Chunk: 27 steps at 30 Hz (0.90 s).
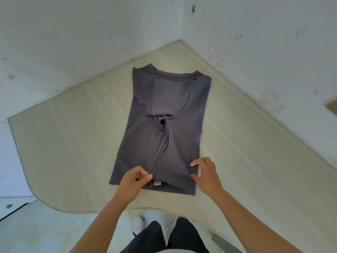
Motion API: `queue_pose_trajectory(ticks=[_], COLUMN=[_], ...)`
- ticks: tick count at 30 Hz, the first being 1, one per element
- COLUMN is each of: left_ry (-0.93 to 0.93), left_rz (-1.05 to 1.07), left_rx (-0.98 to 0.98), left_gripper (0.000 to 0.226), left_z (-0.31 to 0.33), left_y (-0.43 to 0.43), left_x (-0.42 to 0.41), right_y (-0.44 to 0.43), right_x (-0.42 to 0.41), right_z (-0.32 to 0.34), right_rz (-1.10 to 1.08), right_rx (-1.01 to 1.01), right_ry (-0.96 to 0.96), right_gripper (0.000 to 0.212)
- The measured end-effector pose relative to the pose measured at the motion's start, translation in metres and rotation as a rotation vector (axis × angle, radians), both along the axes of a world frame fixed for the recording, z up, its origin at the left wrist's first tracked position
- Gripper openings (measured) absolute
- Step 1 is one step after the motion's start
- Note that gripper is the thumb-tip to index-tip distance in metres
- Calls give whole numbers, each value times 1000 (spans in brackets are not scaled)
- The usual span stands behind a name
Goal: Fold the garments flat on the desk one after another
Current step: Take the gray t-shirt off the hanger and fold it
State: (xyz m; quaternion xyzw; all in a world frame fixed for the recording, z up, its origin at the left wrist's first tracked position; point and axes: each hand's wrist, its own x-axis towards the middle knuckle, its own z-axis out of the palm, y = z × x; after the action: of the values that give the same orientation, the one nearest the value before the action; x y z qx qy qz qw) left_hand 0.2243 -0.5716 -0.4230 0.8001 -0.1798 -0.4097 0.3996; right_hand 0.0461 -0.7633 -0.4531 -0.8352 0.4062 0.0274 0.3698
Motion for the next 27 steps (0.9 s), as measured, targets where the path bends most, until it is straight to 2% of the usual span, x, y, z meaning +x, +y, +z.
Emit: queue_pose_trajectory(ticks=[2,4,7,9,10,12,13,15,17,18,20,23,25,27], left_ry=[45,-2,-261,-397,-393,-241,-143,-39,-40,-63,-120,-129,-60,65], left_rz=[-36,-66,-258,-315,-296,-145,-71,-41,-149,-177,-175,-254,-318,-301], left_rx=[138,216,292,264,200,33,2,71,189,204,158,131,163,144], left_gripper=[15,16,28,22,17,13,13,22,29,27,27,40,39,37], left_z=[-7,-7,-7,-4,-3,2,4,0,-8,-12,-13,-11,-7,-1], left_y=[11,3,-13,-21,-26,-27,-22,-7,7,11,14,14,14,11], left_x=[0,6,12,12,12,13,15,16,17,18,22,23,20,18], right_y=[3,4,16,24,26,26,26,24,28,31,42,60,76,84], right_x=[-1,2,10,14,14,13,12,11,14,15,14,6,1,0], right_z=[1,3,9,11,10,6,5,6,8,9,13,22,21,12], right_rz=[-39,-118,-337,-390,-379,-368,-389,-415,-406,-411,-401,-145,129,291], right_rx=[14,29,197,249,236,170,153,134,128,122,70,-25,-34,-148], right_ry=[26,-4,-54,-34,-5,58,63,87,94,77,-11,-122,-36,34], right_gripper=[23,22,28,31,28,17,23,33,12,10,26,36,39,33])
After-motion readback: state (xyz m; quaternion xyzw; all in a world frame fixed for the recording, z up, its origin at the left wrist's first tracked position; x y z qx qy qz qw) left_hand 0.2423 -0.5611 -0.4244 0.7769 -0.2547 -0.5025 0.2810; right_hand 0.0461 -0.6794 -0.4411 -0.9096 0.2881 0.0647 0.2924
